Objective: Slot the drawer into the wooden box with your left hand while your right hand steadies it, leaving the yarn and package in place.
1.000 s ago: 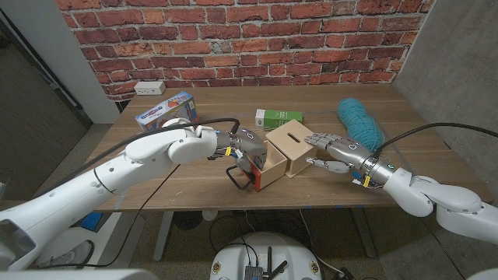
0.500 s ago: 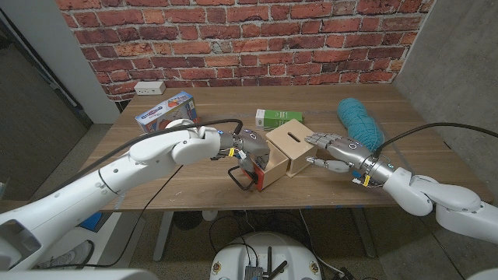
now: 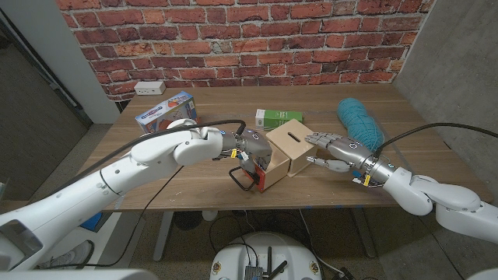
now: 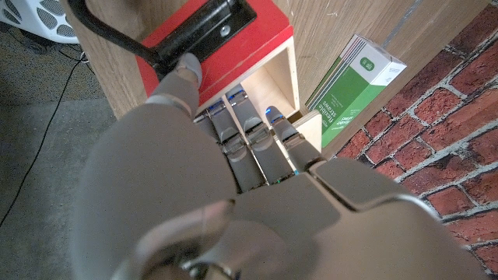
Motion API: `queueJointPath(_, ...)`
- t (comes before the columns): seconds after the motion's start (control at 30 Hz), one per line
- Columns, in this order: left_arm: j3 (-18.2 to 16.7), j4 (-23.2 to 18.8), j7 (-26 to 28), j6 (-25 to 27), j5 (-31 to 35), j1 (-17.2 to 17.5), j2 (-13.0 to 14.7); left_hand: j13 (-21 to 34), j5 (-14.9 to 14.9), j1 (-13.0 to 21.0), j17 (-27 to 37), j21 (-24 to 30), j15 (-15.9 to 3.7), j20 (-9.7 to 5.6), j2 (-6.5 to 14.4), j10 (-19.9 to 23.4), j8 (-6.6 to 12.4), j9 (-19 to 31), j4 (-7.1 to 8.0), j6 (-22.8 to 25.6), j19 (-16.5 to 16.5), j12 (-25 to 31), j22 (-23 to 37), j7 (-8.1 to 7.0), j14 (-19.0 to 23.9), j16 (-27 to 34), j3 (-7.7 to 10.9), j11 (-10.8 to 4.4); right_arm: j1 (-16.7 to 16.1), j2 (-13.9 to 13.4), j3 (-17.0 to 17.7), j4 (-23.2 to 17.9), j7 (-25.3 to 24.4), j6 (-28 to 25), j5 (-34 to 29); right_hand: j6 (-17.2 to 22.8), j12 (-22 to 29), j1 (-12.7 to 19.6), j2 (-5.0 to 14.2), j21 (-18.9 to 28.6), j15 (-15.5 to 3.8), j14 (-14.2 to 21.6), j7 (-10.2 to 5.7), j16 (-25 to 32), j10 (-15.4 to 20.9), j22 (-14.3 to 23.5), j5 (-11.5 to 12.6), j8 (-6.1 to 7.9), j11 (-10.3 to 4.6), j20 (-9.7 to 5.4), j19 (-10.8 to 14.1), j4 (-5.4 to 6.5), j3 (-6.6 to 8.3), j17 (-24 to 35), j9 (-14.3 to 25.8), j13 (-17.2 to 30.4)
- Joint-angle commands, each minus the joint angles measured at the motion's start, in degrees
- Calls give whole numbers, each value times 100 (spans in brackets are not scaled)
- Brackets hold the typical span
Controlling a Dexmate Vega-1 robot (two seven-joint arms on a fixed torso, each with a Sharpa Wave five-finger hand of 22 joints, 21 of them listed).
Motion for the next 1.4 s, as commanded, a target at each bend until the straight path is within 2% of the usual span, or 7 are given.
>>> queueJointPath(0.03,29,-134,-43,-49,197,16,-32,35,36,292,28,44,-302,-915,244,180,81,105,9,168,57,43,14,99,73,17,-23,-146,20,45,-41,42,-66,-33,-7,46,6,-15,284,29,-223,46,3,-8,52,23,-5,4,15,-357,37,8,56,4,18,15)
queueJointPath(0.73,-48,-270,235,-98,787,245,-15,35,35,334,20,44,-303,-924,233,204,51,70,9,205,103,36,14,77,117,4,-49,-140,90,88,-131,86,-33,-114,-6,60,6,-8,292,29,-221,57,16,-11,67,22,-16,1,26,-363,65,5,78,6,18,16)
queueJointPath(1.4,-44,-186,518,-166,1044,306,-116,37,37,360,16,39,-303,-929,225,232,33,66,15,232,124,36,15,75,135,-11,-73,-141,170,111,-209,168,-34,-112,-1,89,5,-13,289,25,-199,67,33,-10,83,22,-31,3,42,-366,84,6,91,16,19,16)
